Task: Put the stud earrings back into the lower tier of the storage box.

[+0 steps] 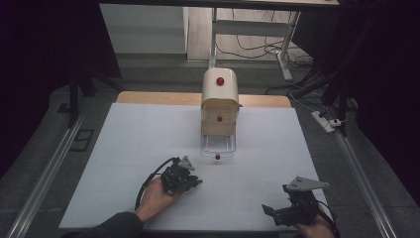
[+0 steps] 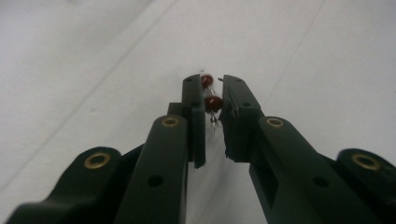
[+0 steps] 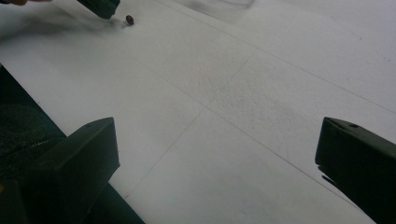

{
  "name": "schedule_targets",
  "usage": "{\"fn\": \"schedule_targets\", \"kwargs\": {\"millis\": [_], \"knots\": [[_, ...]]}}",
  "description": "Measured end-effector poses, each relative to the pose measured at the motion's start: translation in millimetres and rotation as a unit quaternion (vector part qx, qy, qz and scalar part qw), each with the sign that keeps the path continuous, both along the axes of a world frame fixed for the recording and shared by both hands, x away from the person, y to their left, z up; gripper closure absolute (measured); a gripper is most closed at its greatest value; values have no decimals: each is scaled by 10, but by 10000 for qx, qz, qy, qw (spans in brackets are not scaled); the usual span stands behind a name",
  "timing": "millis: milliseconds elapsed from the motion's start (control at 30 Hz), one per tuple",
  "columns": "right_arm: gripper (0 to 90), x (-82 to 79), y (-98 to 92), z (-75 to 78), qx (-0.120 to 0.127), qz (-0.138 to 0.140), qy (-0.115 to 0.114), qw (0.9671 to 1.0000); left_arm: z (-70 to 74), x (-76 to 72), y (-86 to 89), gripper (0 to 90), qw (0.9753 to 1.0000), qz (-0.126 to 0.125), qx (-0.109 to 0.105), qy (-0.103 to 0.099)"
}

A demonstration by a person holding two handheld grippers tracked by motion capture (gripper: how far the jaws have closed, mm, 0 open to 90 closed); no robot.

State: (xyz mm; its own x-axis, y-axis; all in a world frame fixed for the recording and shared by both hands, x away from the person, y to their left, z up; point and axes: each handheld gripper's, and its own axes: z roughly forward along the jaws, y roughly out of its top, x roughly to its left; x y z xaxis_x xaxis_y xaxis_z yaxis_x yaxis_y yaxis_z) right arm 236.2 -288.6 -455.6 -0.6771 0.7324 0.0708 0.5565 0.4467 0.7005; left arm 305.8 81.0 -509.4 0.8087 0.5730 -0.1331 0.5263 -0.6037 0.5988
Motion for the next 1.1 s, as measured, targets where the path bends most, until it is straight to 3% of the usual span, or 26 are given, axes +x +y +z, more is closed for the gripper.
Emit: {"fn": "schedule_targets", "kwargs": {"millis": [233, 367, 733, 1100], "knots": [[0, -1, 2, -1, 2, 18, -4, 10000, 113, 31, 54, 796, 9998, 4, -155, -98], [0, 0, 14, -2, -53, 62, 3, 10000, 204, 64, 88, 796, 9995, -32, -188, -269], [0, -3, 16, -4, -50, 75, -21, 10000, 413, 303, 109, 795, 9988, 25, -418, -247], [0, -5, 15, 1, -29, 74, -36, 10000, 559, 474, -9, 795, 9979, 112, -378, -516]]}}
